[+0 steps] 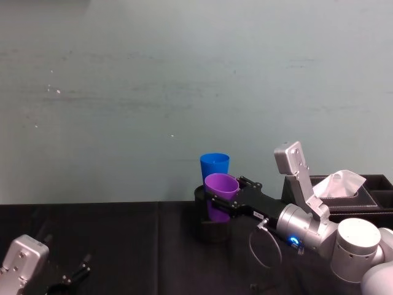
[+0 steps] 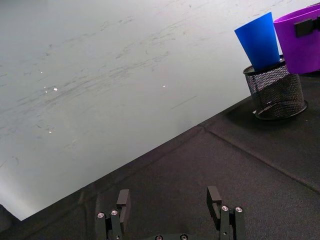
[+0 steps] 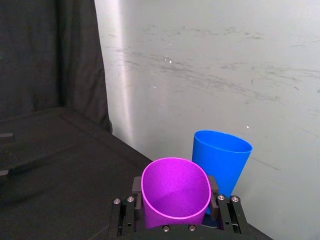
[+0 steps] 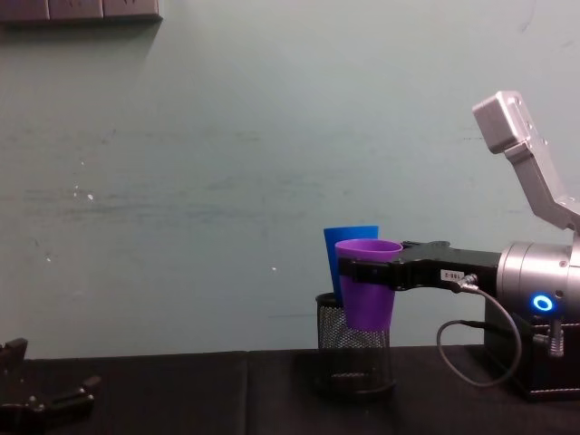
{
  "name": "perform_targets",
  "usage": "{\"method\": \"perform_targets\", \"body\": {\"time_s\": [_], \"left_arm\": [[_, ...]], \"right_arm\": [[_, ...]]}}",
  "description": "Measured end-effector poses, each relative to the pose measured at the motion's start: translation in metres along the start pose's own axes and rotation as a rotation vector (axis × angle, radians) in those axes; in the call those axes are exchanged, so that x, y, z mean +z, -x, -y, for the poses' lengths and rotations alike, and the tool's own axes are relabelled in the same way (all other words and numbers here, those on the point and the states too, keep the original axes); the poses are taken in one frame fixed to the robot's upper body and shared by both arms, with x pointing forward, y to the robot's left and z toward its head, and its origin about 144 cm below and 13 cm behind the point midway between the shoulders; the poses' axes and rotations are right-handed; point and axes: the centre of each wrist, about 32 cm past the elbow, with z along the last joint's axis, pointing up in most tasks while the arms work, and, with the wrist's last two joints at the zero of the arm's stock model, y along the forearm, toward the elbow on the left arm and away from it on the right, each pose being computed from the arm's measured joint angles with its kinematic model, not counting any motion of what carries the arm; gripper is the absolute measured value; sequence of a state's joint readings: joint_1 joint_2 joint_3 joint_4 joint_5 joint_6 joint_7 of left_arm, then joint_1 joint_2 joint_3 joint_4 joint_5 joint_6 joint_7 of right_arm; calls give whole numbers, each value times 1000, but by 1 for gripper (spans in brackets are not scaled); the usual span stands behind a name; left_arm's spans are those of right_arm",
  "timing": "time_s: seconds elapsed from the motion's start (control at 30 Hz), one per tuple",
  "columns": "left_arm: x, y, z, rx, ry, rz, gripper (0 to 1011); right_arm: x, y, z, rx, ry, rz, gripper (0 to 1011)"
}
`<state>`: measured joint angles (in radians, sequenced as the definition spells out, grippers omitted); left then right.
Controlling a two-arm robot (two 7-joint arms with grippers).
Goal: Pick up one cup with a gripper and tap it against the other cup.
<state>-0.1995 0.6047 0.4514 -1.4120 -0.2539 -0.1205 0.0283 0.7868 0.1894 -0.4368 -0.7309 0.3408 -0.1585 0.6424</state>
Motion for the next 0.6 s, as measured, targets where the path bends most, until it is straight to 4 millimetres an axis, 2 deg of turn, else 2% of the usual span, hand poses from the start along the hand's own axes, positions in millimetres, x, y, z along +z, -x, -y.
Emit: {"method": "perform_targets", "body": {"time_s": [0.6], "left_arm": [[0, 0, 0, 0, 0, 0, 1000]], "right_arm": [[0, 0, 0, 0, 0, 0, 736]]}}
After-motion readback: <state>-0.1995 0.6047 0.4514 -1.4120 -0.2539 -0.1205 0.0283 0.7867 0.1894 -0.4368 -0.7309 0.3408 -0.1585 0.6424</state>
